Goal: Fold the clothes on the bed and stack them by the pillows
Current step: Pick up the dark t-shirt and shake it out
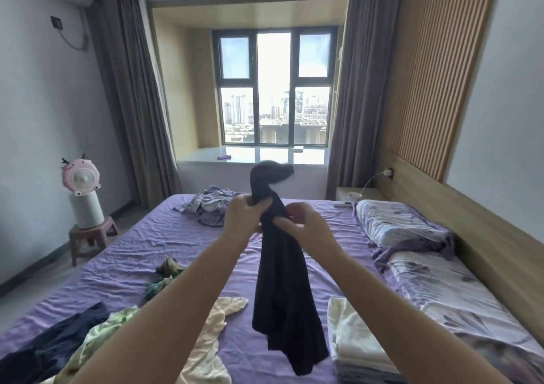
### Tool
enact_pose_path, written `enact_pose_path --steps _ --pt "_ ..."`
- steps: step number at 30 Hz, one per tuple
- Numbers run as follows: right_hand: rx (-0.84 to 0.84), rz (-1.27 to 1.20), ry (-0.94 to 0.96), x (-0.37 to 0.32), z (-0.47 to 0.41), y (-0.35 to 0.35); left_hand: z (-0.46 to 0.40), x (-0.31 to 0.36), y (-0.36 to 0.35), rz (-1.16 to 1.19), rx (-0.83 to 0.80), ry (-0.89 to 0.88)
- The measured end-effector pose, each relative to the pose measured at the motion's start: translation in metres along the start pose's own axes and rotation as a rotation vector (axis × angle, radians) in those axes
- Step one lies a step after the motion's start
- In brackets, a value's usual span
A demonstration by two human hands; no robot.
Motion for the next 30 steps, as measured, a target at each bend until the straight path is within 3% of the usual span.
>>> enact_pose_path --steps 3,6,10,15,18,20,22,25,26,30 --pt "0.029 0.169 -0.059 0.019 0.01 -0.001 -0.013 0.023 0.001 0.074 0.015 -0.004" --pt "0.118 -0.02 -0.102 0.013 0.004 0.009 -0.02 0.025 0.001 0.005 -0.009 0.02" --pt "0.183 -0.327 -0.128 -0.011 -0.009 0.021 0.007 -0.007 -0.001 -0.199 -0.223 0.078" --pt "0.208 -0.289 -0.167 -0.018 -0.018 0.022 0.043 -0.056 -0.007 -0.084 -0.544 0.12" --pt "0.204 -0.254 -0.177 -0.012 -0.012 0.026 0.043 -0.07 -0.012 -0.368 -0.36 -0.012" --pt "0.202 -0.279 -0.181 -0.007 -0.008 0.034 0.039 -0.068 -0.012 -0.368 -0.269 -0.04" --pt "0.165 -0.129 -0.147 -0.004 -0.002 0.044 0.034 -0.058 -0.01 -0.292 -0.281 0.008" --pt "0.05 0.514 0.03 0.0 0.006 0.057 0.026 -0.034 -0.012 -0.277 -0.366 0.023" --pt "0.002 0.601 0.07 0.001 0.009 0.057 0.025 -0.025 -0.014 -0.255 -0.376 0.033" --pt "-0.253 0.428 0.179 0.008 0.023 0.047 0.02 0.007 -0.023 -0.06 -0.379 0.111"
Point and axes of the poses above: each hand's wrist, its own z-axis away from the middle knuckle, its own y-axis out of the back of the hand, x = y × z, the point moved 1 cm from there along -z, towards the middle knuckle
